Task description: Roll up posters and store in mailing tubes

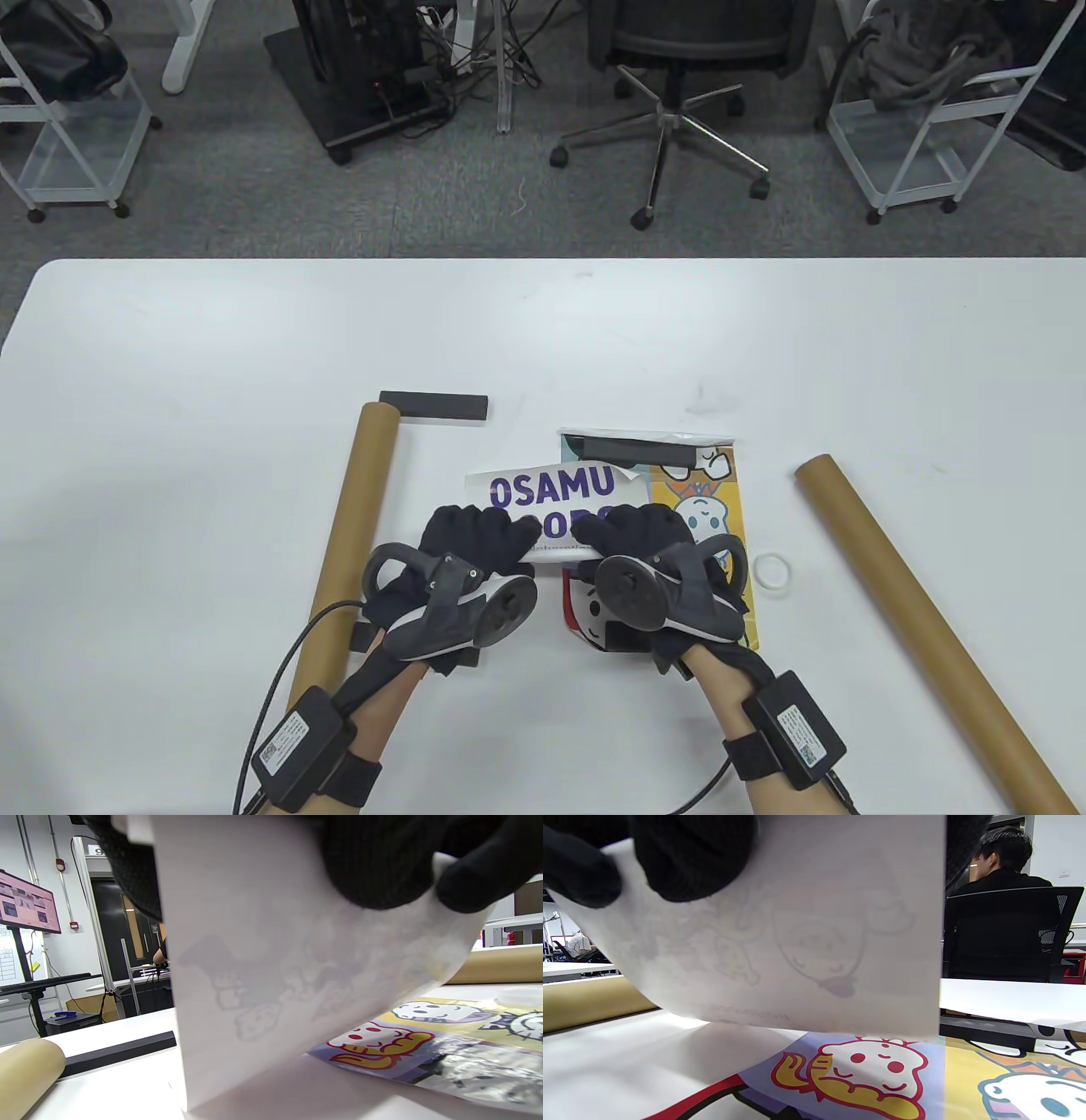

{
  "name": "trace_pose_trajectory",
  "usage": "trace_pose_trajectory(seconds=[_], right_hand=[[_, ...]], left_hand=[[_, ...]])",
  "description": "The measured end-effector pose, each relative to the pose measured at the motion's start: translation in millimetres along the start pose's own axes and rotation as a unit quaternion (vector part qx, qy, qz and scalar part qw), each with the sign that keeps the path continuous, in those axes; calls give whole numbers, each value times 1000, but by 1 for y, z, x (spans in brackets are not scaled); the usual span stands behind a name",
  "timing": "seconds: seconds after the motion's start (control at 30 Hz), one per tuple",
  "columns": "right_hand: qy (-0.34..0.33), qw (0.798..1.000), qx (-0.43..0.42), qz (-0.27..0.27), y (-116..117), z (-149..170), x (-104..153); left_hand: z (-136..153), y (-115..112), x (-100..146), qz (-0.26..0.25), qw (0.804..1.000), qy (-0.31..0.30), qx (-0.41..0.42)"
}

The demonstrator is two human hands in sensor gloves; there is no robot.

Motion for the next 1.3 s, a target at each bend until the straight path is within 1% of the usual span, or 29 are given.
trace_pose_trajectory(seconds=[0.2,0.3,0.4,0.53,0.63,0.73,0.8,0.97,1.1,1.3], right_hand=[[0,1000,3,8,-1,1,0],[-1,1000,1,10,-2,1,1],[-2,1000,1,-9,3,0,0],[-7,999,-14,-36,6,1,-1],[-5,999,8,-31,5,-1,-1],[-5,1000,10,-26,6,-3,0],[-4,1000,20,-15,5,-4,2],[-1,1000,13,-9,5,-3,1],[3,1000,16,-14,5,-2,1],[1,1000,12,-16,6,-2,0]], left_hand=[[0,0,0,5,1000,1,-4],[1,-5,-1,20,1000,4,4],[1,-7,-2,27,999,7,15],[1,-5,-2,18,1000,4,0],[-2,-4,-2,14,1000,0,-14],[-3,-7,-1,20,1000,-5,-17],[-4,-8,0,18,1000,-5,-21],[-7,-3,0,2,997,-2,-77],[-6,-6,0,12,999,-3,-44],[-2,-7,0,11,999,3,-30]])
Point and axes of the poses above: the tracker on the back of each hand, its own z axis roughly to the little-finger side, its own x axis roughly from the fingertips to the wrist, y = z × x, the point moved 5 cm from there along -x, roughly from the wrist to the fingertips
